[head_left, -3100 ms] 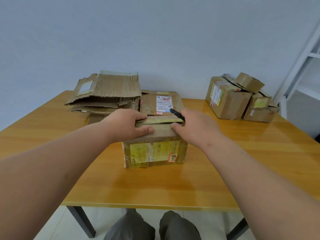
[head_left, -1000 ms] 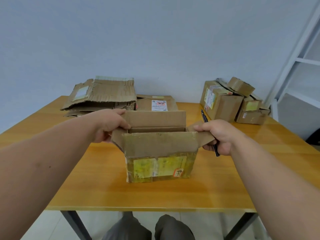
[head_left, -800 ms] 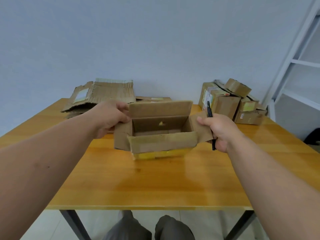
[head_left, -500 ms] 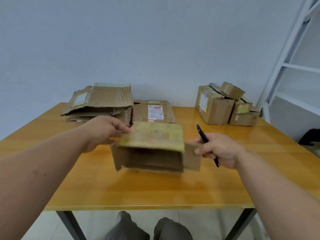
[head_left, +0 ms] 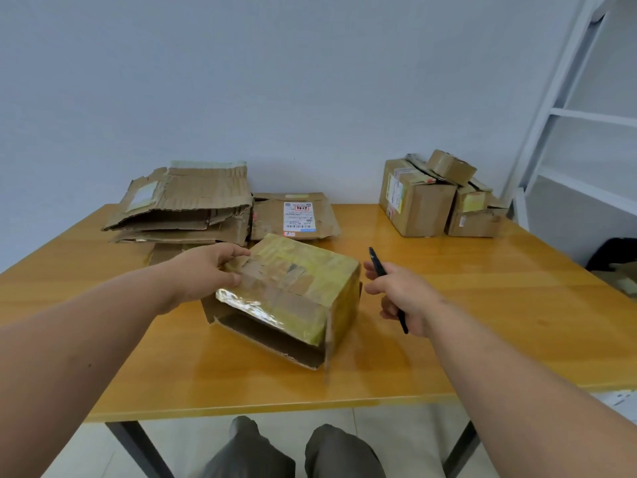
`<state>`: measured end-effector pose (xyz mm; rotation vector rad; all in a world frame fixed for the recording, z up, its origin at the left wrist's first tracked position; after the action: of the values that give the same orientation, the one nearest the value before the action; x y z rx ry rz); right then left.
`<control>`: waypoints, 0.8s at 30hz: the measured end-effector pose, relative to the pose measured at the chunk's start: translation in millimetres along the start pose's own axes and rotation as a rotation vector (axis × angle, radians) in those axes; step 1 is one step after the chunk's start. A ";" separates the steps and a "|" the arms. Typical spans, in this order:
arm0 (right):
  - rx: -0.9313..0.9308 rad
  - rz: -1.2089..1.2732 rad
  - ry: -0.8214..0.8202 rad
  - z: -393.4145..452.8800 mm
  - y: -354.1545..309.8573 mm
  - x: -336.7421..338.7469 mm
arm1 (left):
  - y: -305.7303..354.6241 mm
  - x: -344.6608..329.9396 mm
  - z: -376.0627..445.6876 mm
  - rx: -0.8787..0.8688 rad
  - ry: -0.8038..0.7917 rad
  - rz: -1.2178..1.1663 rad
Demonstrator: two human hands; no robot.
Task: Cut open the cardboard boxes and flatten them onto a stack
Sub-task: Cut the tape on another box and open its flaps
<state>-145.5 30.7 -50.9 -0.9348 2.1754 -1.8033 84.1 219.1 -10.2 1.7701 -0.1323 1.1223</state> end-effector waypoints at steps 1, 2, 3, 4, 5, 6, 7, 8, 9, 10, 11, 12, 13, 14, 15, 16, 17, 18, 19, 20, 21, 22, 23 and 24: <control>0.013 0.002 -0.059 -1.8 0.1 -4.0 | -1.3 1.5 1.1 0.001 0.025 0.012; 0.031 -0.002 -0.105 -3.5 0.2 -7.2 | -1.8 2.6 2.6 0.007 0.065 0.054; 0.045 -0.011 -0.149 -5.6 -0.1 -9.4 | -2.3 3.9 4.9 0.015 0.120 0.145; 0.053 -0.019 -0.202 -8.0 -0.7 -11.1 | -2.2 5.3 6.5 0.023 0.174 0.280; 0.054 -0.018 -0.260 -10.6 -1.3 -12.7 | -2.0 6.0 9.1 0.030 0.213 0.392; 0.051 -0.008 -0.307 -12.7 -1.8 -14.2 | -2.0 6.0 11.7 0.036 0.216 0.423; 0.046 0.004 -0.324 -13.6 -1.8 -14.9 | -0.9 4.9 14.3 0.033 0.191 0.384; 0.040 0.016 -0.301 -13.0 -1.0 -14.9 | 2.3 3.0 13.8 0.031 0.145 0.315; 0.034 0.021 -0.249 -11.6 0.3 -14.6 | 5.8 0.1 13.4 0.019 0.106 0.251; 0.021 0.021 -0.189 -9.9 1.9 -14.9 | 9.8 -2.7 12.1 0.000 0.066 0.200; 0.002 0.023 -0.153 -9.1 3.5 -16.4 | 13.8 -6.1 9.6 -0.019 0.033 0.177; -0.022 0.026 -0.151 -8.8 5.2 -19.6 | 18.2 -9.5 6.7 -0.036 0.010 0.193; -0.048 0.031 -0.179 -9.9 6.4 -24.6 | 21.5 -12.9 4.4 -0.046 -0.008 0.218; -0.072 0.031 -0.221 -11.6 7.3 -31.0 | 23.4 -16.2 3.6 -0.045 -0.031 0.272; -0.095 0.030 -0.264 -14.0 8.1 -38.1 | 23.4 -18.1 4.0 -0.054 -0.039 0.342; -0.117 0.039 -0.298 -15.6 8.6 -45.0 | 22.3 -19.1 4.7 -0.063 -0.045 0.422; -0.140 0.062 -0.318 -16.3 9.3 -50.8 | 21.8 -19.4 5.3 -0.066 -0.047 0.487; -0.166 0.099 -0.324 -16.6 9.9 -55.1 | 20.3 -19.7 5.8 -0.059 -0.050 0.529; -0.195 0.145 -0.324 -16.3 10.8 -57.6 | 18.9 -20.4 6.1 -0.057 -0.049 0.565; -0.223 0.196 -0.324 -16.2 11.8 -59.1 | 17.8 -21.0 5.2 -0.055 -0.043 0.599; -0.246 0.250 -0.323 -16.3 13.2 -59.5 | 16.7 -22.0 4.4 -0.053 -0.028 0.624; -0.263 0.307 -0.313 -16.3 14.3 -59.3 | 15.9 -22.8 3.6 -0.055 0.003 0.637; -0.274 0.369 -0.296 -15.6 15.4 -58.4 | 15.9 -23.3 2.8 -0.059 0.044 0.636; -0.280 0.436 -0.282 -16.0 15.5 -57.0 | 16.7 -23.2 2.0 -0.065 0.084 0.627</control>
<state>-114.0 76.7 -75.8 -0.6434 2.2568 -1.1233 63.2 200.4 -16.1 1.6603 -0.7015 1.6073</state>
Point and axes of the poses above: each hand's wrist, its own z-axis towards the middle knuckle, its own x-axis out of the back of the hand, y = z × x, the point moved 2 cm from there along z, towards the middle knuckle, and after that the axes turned 7 degrees about y, right-handed, at the moved point
